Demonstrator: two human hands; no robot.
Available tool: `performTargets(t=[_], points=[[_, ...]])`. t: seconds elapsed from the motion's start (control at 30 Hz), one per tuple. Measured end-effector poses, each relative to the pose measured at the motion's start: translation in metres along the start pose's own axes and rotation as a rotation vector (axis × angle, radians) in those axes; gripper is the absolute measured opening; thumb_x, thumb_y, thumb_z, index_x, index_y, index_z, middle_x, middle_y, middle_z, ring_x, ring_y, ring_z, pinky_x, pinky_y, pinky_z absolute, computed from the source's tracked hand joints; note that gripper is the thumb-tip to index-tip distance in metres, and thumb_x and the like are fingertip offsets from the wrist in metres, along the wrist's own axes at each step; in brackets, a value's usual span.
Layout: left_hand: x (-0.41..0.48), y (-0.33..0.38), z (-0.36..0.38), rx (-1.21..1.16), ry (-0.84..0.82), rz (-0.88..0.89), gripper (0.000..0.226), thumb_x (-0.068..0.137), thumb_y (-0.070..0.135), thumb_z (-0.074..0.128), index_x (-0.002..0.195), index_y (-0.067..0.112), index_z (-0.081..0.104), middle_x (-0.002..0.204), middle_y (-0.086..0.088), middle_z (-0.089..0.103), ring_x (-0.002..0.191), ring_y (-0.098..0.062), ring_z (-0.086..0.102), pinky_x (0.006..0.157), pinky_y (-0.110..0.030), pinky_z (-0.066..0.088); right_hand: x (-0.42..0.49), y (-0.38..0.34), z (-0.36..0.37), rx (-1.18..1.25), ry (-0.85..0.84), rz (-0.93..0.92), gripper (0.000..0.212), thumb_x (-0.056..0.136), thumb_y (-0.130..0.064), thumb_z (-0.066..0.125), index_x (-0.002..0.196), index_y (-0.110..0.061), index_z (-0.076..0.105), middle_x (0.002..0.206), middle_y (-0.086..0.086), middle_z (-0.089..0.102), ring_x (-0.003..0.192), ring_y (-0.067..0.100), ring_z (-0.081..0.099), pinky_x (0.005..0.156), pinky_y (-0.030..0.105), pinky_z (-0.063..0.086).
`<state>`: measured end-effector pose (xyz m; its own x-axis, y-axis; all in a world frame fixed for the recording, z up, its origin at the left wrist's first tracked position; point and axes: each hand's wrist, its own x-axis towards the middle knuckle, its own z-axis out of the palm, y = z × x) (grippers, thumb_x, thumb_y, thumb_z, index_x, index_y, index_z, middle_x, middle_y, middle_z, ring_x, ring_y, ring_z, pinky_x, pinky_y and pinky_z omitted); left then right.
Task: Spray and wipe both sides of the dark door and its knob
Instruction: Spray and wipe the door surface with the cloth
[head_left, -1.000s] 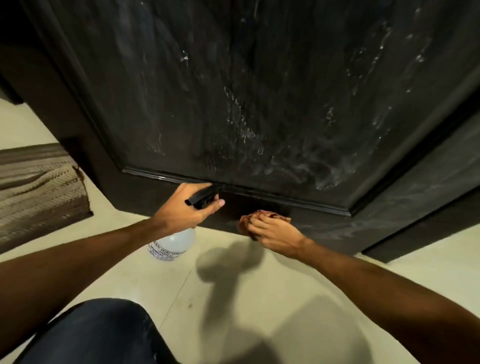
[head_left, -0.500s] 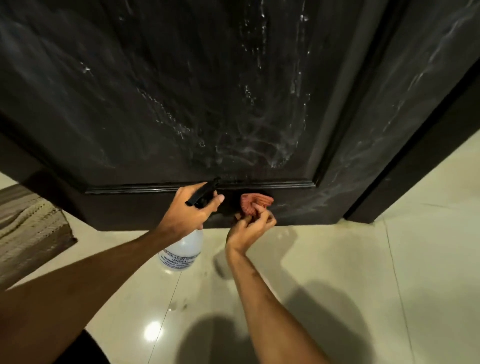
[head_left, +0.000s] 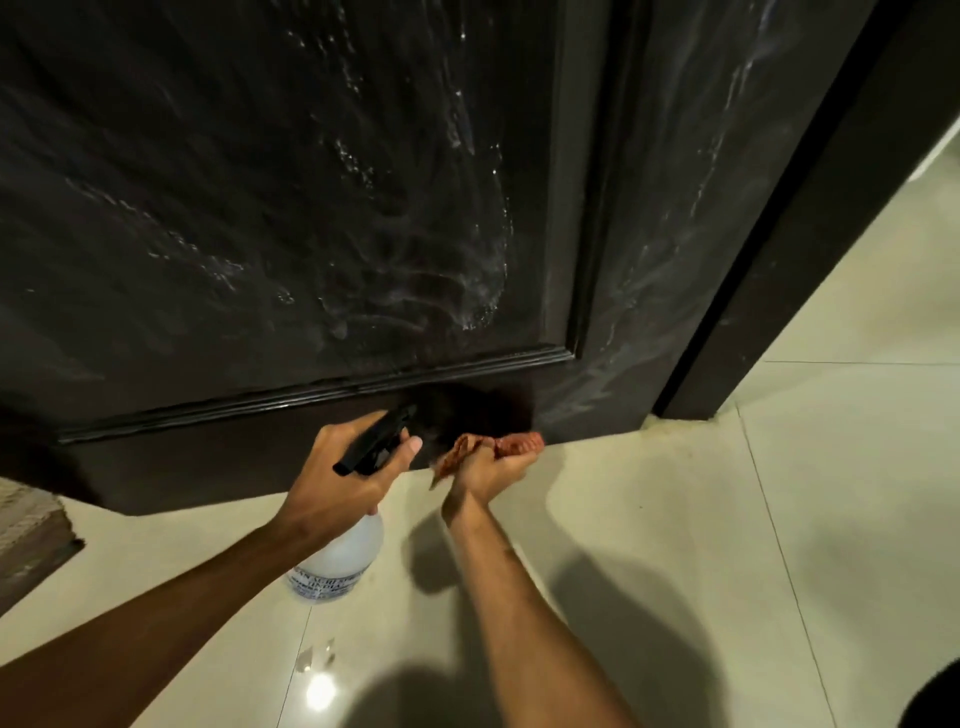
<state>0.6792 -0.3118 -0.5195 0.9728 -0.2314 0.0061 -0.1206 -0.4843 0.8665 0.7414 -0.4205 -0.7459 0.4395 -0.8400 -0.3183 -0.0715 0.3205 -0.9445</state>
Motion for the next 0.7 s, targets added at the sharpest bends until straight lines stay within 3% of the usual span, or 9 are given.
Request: performTargets(t=[0.03,0.1,0.17,0.23,0.37,0.47,0.57,0.63,0.7], points=[[-0.002,0.0,0.0,0.003,-0.004,-0.009,0.01,0.094,0.028,0.075,0.087,0.024,0.069,0.073,-0.018,0.068,0.061,-0.038,0.066,0.041,-0.03,0.051,-0.01,-0.031,-0.005,-0.009,0.023,-0.013,0.059,0.077,-0.029,0.055,0.134,-0.037,0.043,0.129,0.022,0.053,0.112,0.042,0.062,0.103,0.063,0.048],[0.004,0.004,0.007,-0.006,-0.017,0.0,0.01,0.093,0.029,0.076,0.087,0.026,0.069,0.074,-0.018,0.069,0.068,-0.04,0.068,0.042,-0.032,0.052,-0.023,-0.109,-0.018,0.051,-0.002,-0.169,0.055,0.091,-0.011,0.06,0.143,-0.008,0.043,0.133,0.017,0.045,0.122,0.029,0.05,0.115,0.037,0.039],[0.009,0.008,0.01,-0.002,-0.016,0.006,0.011,0.094,0.025,0.077,0.086,0.027,0.069,0.075,-0.017,0.069,0.072,-0.038,0.07,0.043,-0.033,0.054,-0.02,-0.135,-0.024,0.064,0.01,-0.351,0.04,0.098,0.0,0.058,0.136,0.004,0.046,0.13,0.015,0.042,0.121,0.021,0.045,0.11,0.018,0.033],[0.01,0.008,0.019,-0.011,-0.031,0.007,0.009,0.094,0.025,0.076,0.087,0.023,0.07,0.075,-0.013,0.071,0.068,-0.031,0.07,0.043,-0.033,0.053,-0.016,-0.131,-0.026,0.029,-0.009,-0.412,0.038,0.1,-0.001,0.056,0.136,0.002,0.046,0.13,0.018,0.042,0.122,0.026,0.047,0.111,0.023,0.035],[0.01,0.016,0.026,-0.036,-0.04,0.018,0.013,0.093,0.023,0.075,0.09,0.012,0.07,0.077,-0.009,0.073,0.057,-0.014,0.065,0.042,-0.031,0.051,-0.008,-0.127,-0.041,0.027,0.008,-0.065,0.063,0.094,0.012,0.051,0.153,0.0,0.033,0.136,0.018,0.037,0.128,0.038,0.043,0.1,0.009,0.028],[0.018,0.024,0.033,-0.021,-0.064,0.058,0.014,0.094,0.023,0.078,0.09,0.012,0.07,0.076,-0.007,0.073,0.057,-0.014,0.066,0.042,-0.031,0.053,-0.001,-0.156,-0.039,0.036,0.038,-0.352,0.052,0.091,0.014,0.055,0.141,0.004,0.045,0.133,0.016,0.039,0.124,0.024,0.044,0.107,0.024,0.035],[0.019,0.023,0.04,-0.024,-0.08,0.082,0.013,0.092,0.03,0.076,0.087,0.02,0.069,0.077,-0.007,0.073,0.054,-0.01,0.064,0.043,-0.029,0.053,0.008,-0.16,-0.034,0.023,0.031,-0.569,0.043,0.094,0.014,0.055,0.135,0.004,0.052,0.136,0.024,0.04,0.127,0.025,0.046,0.112,0.028,0.038],[0.017,0.025,0.045,-0.044,-0.092,0.085,0.013,0.088,0.036,0.075,0.085,0.025,0.069,0.077,-0.009,0.073,0.053,-0.009,0.063,0.044,-0.03,0.053,0.02,-0.148,-0.042,0.023,0.069,-0.494,0.047,0.093,0.013,0.053,0.139,0.003,0.049,0.138,0.026,0.04,0.128,0.025,0.044,0.11,0.015,0.031],[0.017,0.029,0.047,-0.059,-0.101,0.08,0.023,0.084,0.047,0.075,0.085,0.026,0.069,0.075,-0.014,0.07,0.051,-0.013,0.06,0.046,-0.035,0.055,0.035,-0.143,-0.05,0.12,0.122,-0.222,0.055,0.096,0.011,0.05,0.149,0.001,0.039,0.142,0.027,0.038,0.129,0.033,0.043,0.102,0.008,0.031]])
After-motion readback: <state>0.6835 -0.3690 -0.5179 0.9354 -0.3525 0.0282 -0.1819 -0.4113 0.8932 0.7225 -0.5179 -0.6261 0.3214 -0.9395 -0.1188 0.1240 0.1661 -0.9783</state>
